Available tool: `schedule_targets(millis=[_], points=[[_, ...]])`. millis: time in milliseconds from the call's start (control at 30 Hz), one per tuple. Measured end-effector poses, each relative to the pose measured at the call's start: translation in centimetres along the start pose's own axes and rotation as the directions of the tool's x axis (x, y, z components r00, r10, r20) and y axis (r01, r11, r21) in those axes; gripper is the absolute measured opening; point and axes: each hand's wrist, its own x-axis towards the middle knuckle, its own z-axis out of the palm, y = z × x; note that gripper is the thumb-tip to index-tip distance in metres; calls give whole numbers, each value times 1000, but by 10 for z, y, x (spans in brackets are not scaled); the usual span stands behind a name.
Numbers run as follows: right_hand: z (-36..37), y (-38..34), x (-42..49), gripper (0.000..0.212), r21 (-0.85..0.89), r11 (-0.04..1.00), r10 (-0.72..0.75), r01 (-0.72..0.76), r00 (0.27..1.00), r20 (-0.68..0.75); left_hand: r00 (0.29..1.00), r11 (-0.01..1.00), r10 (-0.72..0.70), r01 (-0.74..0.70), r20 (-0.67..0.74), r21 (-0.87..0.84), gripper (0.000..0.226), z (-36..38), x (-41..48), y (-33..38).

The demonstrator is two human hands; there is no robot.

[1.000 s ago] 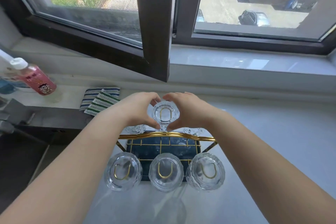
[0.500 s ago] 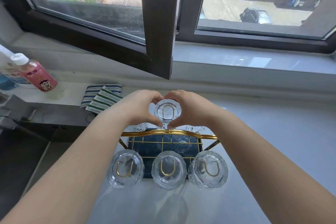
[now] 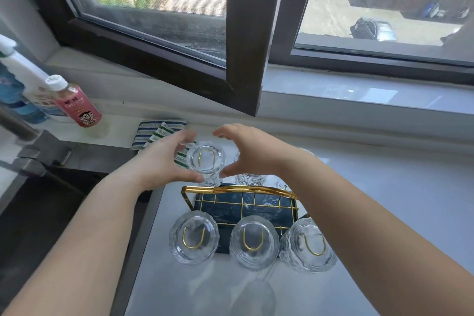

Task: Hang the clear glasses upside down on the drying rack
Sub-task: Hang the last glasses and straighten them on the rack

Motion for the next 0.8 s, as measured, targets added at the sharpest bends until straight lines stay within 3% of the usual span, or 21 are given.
schedule_targets(millis=[300,800], points=[[15,-5,16,83,10,1000,4,-4,1000,0,998,988,25,-32,-49,-149,77,8,-5,-6],[16,-2,16,87,41,999,24,-23,1000,-3,998,983,23,-31,-50,-179,78,11,-2,-9]])
